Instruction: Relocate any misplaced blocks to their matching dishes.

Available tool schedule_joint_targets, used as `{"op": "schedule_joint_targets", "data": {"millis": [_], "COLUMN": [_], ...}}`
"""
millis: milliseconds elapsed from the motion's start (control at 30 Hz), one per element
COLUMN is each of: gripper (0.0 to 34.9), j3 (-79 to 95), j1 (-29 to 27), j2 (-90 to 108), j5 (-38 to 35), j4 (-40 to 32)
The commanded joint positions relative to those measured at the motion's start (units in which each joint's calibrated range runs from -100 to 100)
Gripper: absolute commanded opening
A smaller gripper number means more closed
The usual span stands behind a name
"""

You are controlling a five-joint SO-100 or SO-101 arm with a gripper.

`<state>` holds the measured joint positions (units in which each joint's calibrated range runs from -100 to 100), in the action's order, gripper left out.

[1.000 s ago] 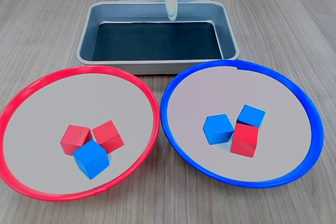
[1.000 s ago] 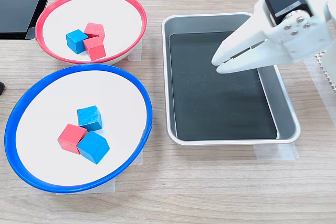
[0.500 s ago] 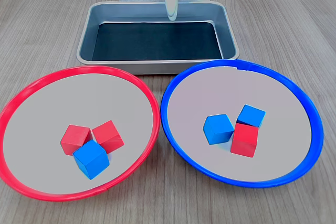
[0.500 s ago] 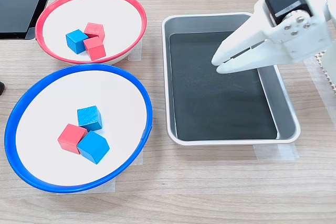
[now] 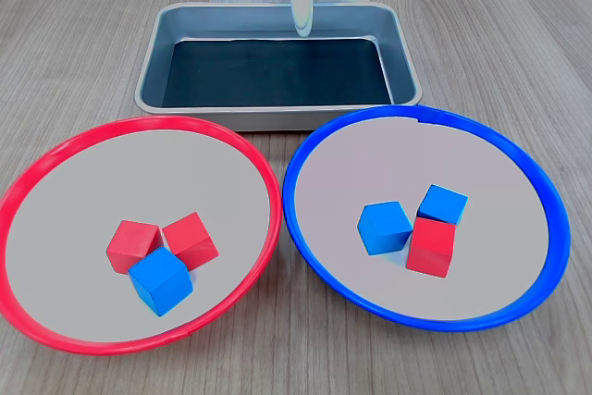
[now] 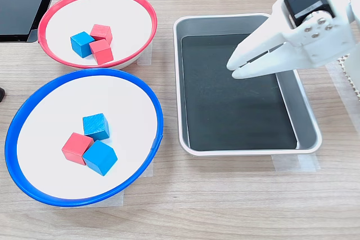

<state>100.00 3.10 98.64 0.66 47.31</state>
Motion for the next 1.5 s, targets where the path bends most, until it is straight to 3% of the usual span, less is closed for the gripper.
{"op": "schedule_joint_targets", "data": {"millis": [0, 200, 500, 700, 833, 1100, 1300, 1467], "gripper": [0.4, 0.4, 0.3, 0.3, 0.3, 0.4, 8.1, 12.1], "j3": [0.0, -1.1, -25.5, -46.3, -62.4, -81.8, -99.2, -115.2], "j1": [0.3, 0.2, 0.0, 0.0, 0.0, 1.1, 2.3, 3.3], "j2": [0.3, -2.2, -26.0, -48.4, -67.4, -87.6, -102.8, -115.3], "j5": [-0.2, -1.4, -7.2, -14.1, -22.8, -33.2, -36.9, -38.3], "j4": [0.2, -1.1, -0.4, -0.7, -2.8, -2.9, -0.5, 2.2]}}
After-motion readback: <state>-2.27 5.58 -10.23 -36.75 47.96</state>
